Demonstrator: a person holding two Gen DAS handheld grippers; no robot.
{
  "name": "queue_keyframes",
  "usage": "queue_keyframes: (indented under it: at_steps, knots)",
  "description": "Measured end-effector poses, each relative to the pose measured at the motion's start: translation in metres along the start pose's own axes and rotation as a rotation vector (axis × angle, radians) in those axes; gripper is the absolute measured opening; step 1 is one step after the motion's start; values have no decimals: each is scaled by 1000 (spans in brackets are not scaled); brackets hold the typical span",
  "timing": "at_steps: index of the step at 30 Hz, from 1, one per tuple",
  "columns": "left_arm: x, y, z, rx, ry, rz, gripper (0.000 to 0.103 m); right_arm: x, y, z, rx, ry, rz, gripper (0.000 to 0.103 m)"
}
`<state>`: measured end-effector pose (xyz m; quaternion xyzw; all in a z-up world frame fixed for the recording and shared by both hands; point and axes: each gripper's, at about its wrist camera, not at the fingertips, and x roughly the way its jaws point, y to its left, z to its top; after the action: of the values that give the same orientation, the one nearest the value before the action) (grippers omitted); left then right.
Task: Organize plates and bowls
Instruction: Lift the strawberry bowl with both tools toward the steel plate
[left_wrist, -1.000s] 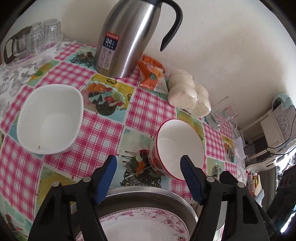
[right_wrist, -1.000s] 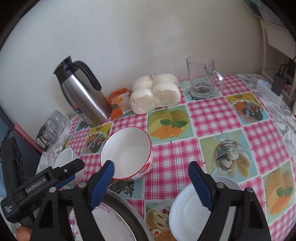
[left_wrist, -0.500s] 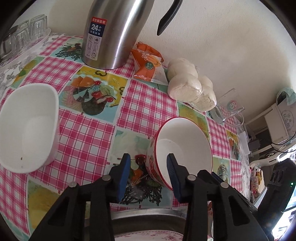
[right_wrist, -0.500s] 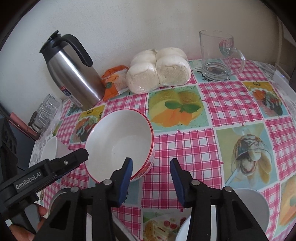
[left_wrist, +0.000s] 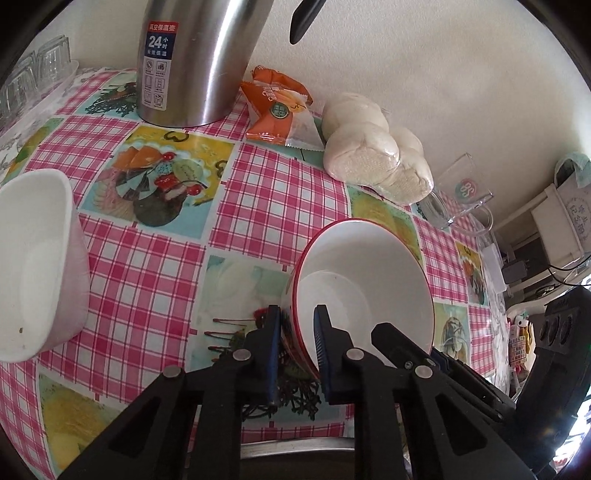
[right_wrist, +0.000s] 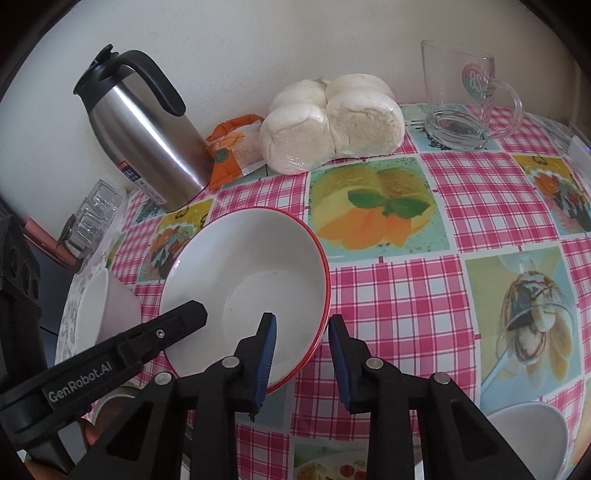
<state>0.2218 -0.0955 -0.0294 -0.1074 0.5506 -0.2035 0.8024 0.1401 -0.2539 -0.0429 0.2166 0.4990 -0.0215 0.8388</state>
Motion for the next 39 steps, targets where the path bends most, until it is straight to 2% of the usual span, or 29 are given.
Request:
queue_keyframes:
  at_steps: [12, 23, 31, 39]
  knots:
    - [-15, -5, -8, 20, -21, 14, 18, -17, 0, -4, -17, -31, -5, 24]
    - [-73, -26, -20, 66, -149, -12, 18, -74, 15, -8, -44, -140, 3, 24]
    - [-102, -22, -42, 23, -168, -61, 18, -110, 30, -22, -86, -190, -9, 24]
    - [-118, -8, -74, -1, -180, -56, 19, -128, 49, -50, -131, -190, -18, 24]
